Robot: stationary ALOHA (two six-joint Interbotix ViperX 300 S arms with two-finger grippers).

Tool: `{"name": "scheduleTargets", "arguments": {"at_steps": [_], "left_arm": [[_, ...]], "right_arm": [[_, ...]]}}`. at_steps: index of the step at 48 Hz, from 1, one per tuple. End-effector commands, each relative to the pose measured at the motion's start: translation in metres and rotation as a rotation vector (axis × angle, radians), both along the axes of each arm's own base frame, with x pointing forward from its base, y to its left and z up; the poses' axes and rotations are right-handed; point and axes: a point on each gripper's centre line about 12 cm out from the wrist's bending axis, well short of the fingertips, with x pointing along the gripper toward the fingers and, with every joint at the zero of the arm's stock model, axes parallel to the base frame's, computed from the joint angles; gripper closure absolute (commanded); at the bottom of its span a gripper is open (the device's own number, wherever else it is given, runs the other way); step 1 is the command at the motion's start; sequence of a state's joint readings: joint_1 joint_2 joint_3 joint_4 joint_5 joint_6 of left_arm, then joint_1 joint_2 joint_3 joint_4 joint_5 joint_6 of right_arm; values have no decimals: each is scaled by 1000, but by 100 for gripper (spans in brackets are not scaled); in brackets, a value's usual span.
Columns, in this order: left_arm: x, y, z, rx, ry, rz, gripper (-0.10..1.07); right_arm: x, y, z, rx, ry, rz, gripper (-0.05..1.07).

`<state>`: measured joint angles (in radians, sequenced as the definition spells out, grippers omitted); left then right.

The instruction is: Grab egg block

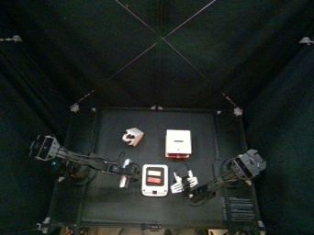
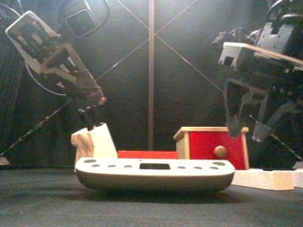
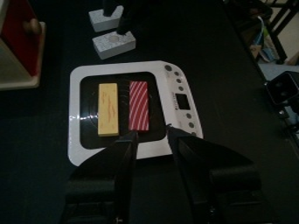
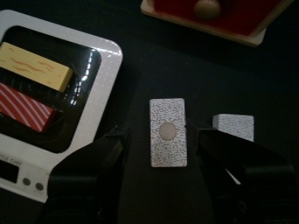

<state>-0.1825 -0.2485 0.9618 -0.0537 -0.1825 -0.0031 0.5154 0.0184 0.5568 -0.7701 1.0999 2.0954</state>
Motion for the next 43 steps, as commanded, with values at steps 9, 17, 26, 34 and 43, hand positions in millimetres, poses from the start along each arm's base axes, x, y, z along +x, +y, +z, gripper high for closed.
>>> {"name": "scheduleTargets", "arguments": {"at_steps": [9, 17, 26, 34, 43], "left_arm": [[4, -1, 6, -4, -26, 1, 24], [3, -1, 6, -4, -26, 1, 24], [3, 0, 8, -5, -30, 1, 24], [2, 0, 8, -5, -30, 1, 24], [-3, 1, 9, -3, -37, -2, 24]], "right_arm": [[-7, -10, 46, 85, -44, 103, 16], [-5, -17, 49, 100, -33, 190, 17], [6, -28, 32, 130, -29, 278, 17], [18, -38, 30, 150, -81, 365, 17], [27, -35, 36, 117, -114, 487, 17]]}}
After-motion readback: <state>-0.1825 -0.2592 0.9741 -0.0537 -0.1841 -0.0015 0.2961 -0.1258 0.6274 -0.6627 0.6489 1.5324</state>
